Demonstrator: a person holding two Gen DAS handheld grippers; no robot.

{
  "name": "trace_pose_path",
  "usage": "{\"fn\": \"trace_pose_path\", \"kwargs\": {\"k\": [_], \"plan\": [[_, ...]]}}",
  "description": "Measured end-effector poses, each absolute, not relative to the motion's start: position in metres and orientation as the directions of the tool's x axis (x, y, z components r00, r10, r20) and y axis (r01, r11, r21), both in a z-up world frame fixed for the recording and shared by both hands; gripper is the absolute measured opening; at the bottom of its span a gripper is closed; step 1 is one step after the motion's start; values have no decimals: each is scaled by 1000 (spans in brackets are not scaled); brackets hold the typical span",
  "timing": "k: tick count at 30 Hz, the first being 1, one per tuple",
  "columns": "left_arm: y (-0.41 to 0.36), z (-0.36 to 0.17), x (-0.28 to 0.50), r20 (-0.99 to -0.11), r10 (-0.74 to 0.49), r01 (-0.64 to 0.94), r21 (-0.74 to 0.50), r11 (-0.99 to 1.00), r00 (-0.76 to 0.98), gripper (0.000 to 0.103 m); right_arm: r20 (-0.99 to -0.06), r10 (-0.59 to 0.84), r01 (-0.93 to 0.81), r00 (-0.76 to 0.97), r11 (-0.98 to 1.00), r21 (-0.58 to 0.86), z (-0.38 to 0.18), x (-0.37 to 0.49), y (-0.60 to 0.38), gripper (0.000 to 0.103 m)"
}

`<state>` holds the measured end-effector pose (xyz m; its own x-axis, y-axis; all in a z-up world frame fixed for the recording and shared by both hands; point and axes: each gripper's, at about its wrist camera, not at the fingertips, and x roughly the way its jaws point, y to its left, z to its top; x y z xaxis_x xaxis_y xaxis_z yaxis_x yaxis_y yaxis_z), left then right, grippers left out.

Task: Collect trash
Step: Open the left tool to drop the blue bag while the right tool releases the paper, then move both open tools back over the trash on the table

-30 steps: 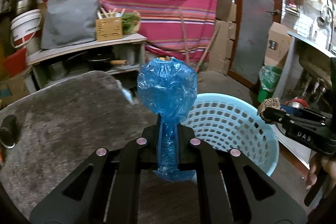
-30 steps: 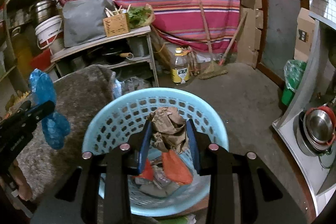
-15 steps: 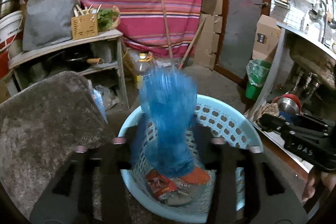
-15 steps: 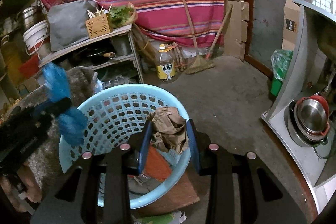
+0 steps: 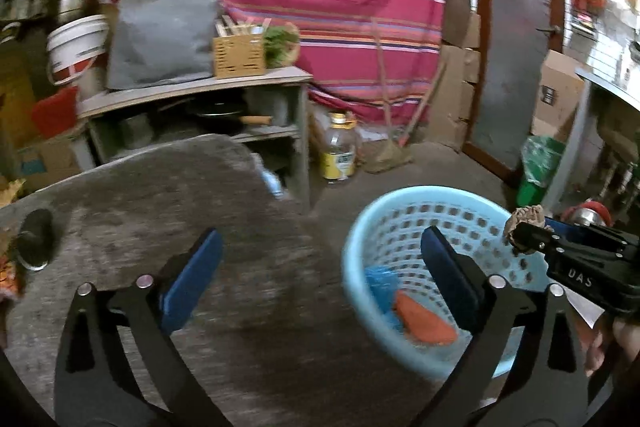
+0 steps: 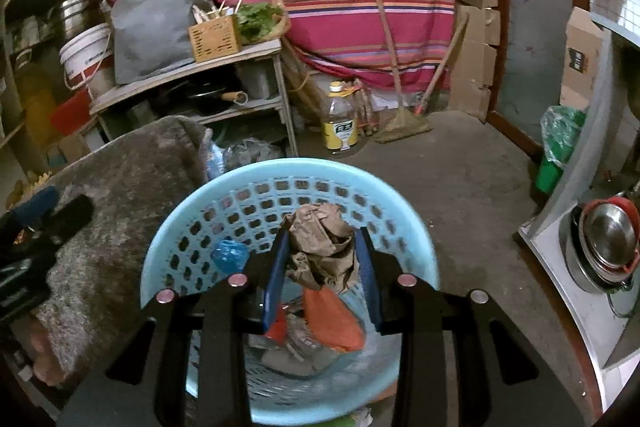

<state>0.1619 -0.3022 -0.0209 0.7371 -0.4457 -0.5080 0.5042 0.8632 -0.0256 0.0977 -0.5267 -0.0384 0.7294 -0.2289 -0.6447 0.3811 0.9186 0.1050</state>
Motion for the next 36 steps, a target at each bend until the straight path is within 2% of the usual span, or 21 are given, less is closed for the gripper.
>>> {"fn": "trace_pose_path", "kwargs": {"k": [2,5,11,15,25,36], "plan": [[-283,-19,166,-509,-423,476,-29,879,750,97,-656,-226,386,720,916,107,-42,106,-520,41],[-254,-15,170,-511,-391,438,-30,898,766,97,-648,-231,389,726,914,110,-44,113,-512,76],[-188,-5,179,-500,-316,351,-26,936,806,97,-665,-260,417,700,905,84,-46,123,-498,78],[-149,-1,184,-486,-254,288,-5,958,836,97,-605,-286,416,743,905,83,-22,122,-473,96],[-46,-5,199,-507,-89,95,-14,995,857,97,-589,-185,263,787,963,49,-11,162,-371,98],[31,-33,205,-564,26,-25,9,1000,826,97,-595,-60,143,802,985,94,-26,199,-285,98]]}}
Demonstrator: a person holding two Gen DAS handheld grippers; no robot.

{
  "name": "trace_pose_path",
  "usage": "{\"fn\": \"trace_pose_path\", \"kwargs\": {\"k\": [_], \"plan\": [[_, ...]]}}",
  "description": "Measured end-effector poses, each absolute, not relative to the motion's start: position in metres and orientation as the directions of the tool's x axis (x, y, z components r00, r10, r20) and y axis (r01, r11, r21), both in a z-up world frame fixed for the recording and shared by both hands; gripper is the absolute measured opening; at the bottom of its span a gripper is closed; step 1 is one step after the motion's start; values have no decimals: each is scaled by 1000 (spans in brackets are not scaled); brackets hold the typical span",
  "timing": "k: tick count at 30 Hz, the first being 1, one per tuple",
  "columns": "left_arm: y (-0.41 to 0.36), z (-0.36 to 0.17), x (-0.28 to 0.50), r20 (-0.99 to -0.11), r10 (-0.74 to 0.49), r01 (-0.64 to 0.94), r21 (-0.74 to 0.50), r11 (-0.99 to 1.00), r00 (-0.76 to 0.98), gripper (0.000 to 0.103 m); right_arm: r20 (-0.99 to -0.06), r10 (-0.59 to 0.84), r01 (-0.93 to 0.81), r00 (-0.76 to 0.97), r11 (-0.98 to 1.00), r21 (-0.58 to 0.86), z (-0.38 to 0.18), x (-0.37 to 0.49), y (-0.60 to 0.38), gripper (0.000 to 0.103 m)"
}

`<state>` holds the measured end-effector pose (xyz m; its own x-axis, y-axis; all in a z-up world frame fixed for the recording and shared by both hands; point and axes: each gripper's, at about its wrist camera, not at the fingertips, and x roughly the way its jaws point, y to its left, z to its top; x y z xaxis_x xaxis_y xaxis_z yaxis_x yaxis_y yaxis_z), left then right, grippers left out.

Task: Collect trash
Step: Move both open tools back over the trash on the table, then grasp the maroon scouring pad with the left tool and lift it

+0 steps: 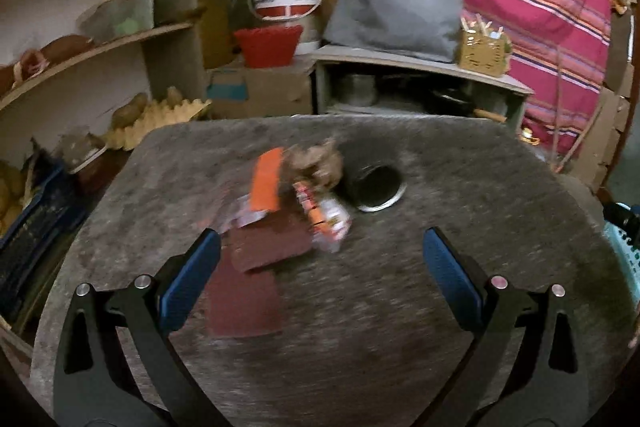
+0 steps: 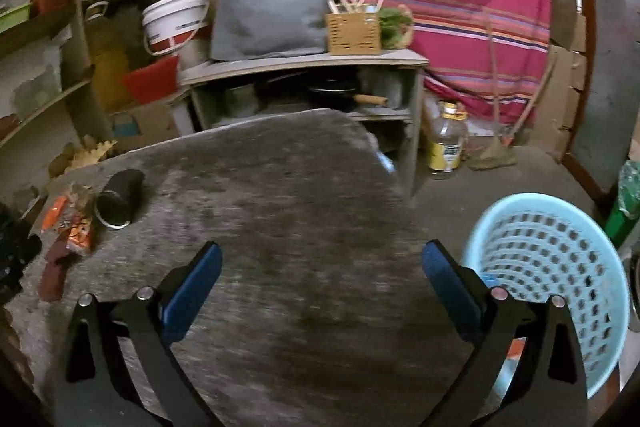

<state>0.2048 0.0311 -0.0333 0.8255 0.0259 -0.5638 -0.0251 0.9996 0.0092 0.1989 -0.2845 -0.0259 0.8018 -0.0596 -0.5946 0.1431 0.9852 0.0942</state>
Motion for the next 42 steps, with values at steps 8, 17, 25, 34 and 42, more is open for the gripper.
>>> {"fn": "trace_pose_path", "kwargs": {"k": [8,17,25,34,42], "plan": [[70,-62,213,-626,62,-64,19,998,777,97,-587,-36,81,809,995,52,-30,213,-241,98],[89,-90,235,-736,60,-115,-25,993,674,97,-616,-20,88,787,993,81,-36,222,-238,98],[88,-101,244,-782,18,-78,-39,996,623,73,-623,-18,76,782,995,67,-37,222,-235,98],[107,-93,238,-784,-11,-51,-55,997,621,57,-621,-23,59,783,998,38,-37,221,-226,98],[113,-65,213,-743,-4,2,-4,1000,669,57,-628,-23,37,778,999,9,-42,225,-209,98]]}}
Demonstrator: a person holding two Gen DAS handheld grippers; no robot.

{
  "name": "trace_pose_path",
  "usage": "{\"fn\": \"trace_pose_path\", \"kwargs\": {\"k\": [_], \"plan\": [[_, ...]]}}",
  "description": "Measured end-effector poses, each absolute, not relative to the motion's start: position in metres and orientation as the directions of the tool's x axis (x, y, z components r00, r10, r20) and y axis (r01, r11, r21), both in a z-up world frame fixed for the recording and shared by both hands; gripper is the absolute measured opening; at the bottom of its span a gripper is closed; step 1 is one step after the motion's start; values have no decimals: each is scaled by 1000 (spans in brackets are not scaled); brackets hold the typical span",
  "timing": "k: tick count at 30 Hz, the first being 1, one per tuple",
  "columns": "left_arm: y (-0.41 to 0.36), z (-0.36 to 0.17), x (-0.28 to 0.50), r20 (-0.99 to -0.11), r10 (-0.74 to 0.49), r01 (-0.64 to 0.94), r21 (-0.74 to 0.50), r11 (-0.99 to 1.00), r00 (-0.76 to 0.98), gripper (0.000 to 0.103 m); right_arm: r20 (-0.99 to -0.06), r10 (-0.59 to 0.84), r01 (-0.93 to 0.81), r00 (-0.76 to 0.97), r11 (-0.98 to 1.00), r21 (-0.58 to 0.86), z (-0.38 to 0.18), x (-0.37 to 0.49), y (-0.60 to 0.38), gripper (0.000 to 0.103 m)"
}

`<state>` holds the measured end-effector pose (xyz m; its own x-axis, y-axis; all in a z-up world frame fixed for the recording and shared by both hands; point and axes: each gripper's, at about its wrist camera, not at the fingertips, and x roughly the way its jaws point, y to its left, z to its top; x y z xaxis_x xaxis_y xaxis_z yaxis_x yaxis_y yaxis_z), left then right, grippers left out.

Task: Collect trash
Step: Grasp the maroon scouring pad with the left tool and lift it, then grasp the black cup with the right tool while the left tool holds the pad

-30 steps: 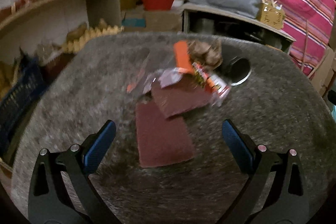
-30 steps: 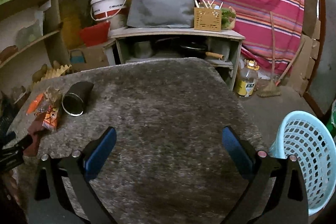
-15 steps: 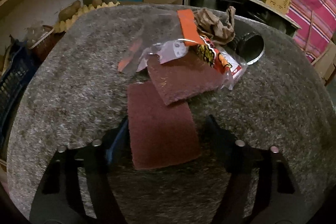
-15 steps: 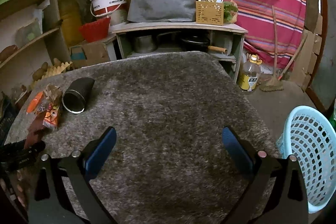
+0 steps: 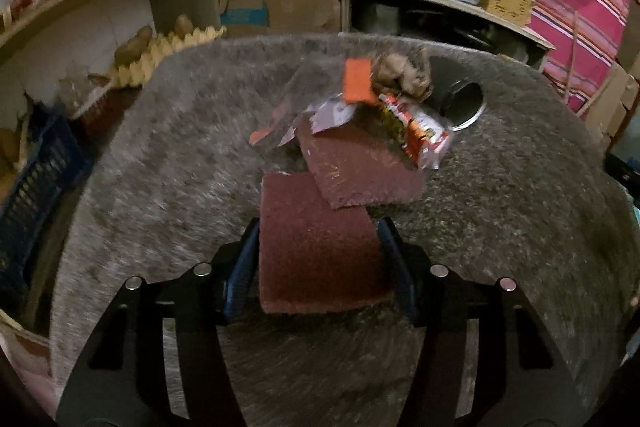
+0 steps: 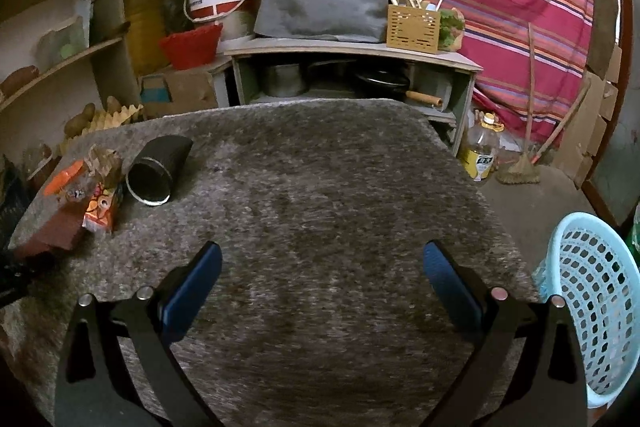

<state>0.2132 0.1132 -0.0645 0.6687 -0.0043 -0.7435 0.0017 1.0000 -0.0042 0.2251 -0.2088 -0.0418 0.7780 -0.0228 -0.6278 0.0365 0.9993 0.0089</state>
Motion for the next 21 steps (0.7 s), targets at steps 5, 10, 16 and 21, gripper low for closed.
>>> {"fn": "trace_pose_path", "kwargs": {"k": [5,10,16,21], "plan": [[114,-40,194,-697,-44,64,3,998,715,57,-638,-25,5,770,999,-33,-50,227,-188,98],[117,-18,180,-647,-76,88,-14,996,758,56,-625,-19,-15,780,999,-48,-49,226,-171,98],[133,-3,179,-602,-59,47,-36,998,796,56,-621,12,-32,784,999,-21,-46,231,-157,98],[155,0,190,-580,-17,-17,-54,998,815,56,-625,39,-61,780,998,-13,-43,244,-139,98]]}}
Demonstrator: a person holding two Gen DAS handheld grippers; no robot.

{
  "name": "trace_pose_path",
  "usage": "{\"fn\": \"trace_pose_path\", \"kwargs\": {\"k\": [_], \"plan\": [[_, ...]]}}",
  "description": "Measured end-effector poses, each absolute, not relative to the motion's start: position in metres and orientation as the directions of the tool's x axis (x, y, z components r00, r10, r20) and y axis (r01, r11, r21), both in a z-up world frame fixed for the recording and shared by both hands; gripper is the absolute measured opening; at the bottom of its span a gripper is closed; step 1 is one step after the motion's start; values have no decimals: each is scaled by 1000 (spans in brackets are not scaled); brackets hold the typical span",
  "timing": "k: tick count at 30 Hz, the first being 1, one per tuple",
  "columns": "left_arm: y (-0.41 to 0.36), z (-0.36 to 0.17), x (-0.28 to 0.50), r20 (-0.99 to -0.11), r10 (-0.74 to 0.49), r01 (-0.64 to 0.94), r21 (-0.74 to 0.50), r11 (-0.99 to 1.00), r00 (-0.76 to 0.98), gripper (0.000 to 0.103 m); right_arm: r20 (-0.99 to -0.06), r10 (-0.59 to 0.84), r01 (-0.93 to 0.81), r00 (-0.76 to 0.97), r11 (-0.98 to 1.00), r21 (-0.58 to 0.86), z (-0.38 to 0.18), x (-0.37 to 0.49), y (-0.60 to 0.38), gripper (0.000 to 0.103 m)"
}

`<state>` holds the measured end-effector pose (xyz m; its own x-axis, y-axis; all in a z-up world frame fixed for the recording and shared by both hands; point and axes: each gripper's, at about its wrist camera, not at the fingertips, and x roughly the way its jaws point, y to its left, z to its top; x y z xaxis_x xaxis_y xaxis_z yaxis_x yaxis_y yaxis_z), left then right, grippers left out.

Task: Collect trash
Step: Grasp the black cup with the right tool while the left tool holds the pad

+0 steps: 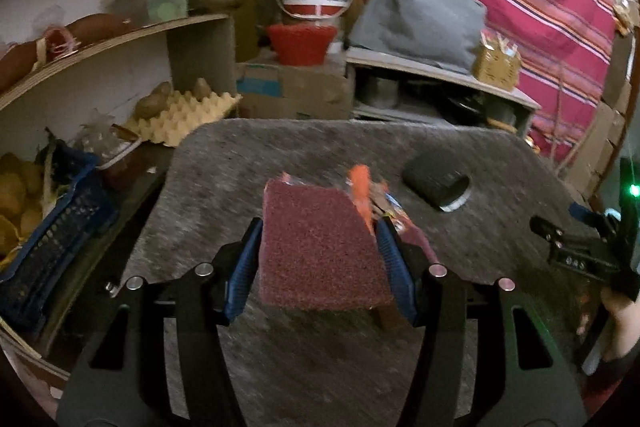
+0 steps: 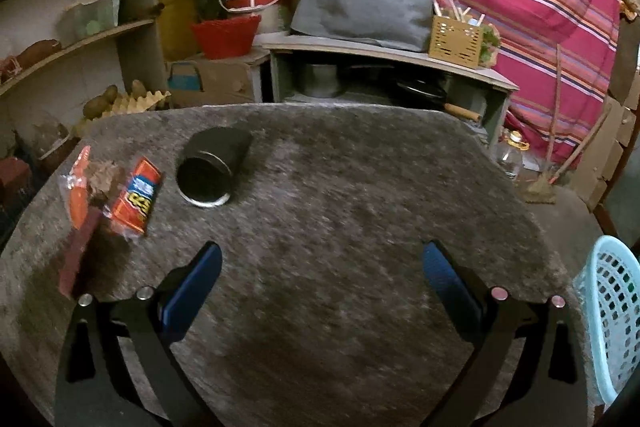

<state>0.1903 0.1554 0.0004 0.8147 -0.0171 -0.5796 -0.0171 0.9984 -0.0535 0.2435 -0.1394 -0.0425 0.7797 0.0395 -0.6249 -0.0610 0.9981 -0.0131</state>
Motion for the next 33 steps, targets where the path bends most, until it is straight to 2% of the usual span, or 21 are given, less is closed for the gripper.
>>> {"fn": "trace_pose_path", "kwargs": {"k": [10,15,26,28,29,30,33], "plan": [[187,-20,233,-568,41,-89,-57,994,822,56,-650,69,-150,757,986,-69,-40,300,-79,98],[204,-27,255,-567,61,-130,-82,988,821,56,-667,79,-150,741,987,-50,-47,325,-61,98],[222,-34,292,-576,85,-192,-128,973,813,56,-705,29,-181,709,973,-143,-69,362,-27,98],[223,-33,295,-574,82,-193,-136,972,814,56,-700,25,-182,713,972,-151,-70,365,-26,96],[223,-34,296,-575,85,-197,-135,971,814,56,-703,28,-188,711,970,-152,-70,366,-26,91],[223,-34,297,-577,88,-201,-135,970,812,56,-709,34,-198,704,969,-150,-72,367,-25,82],[224,-33,300,-585,88,-211,-145,967,807,56,-714,47,-217,699,965,-149,-73,368,-24,82]]}}
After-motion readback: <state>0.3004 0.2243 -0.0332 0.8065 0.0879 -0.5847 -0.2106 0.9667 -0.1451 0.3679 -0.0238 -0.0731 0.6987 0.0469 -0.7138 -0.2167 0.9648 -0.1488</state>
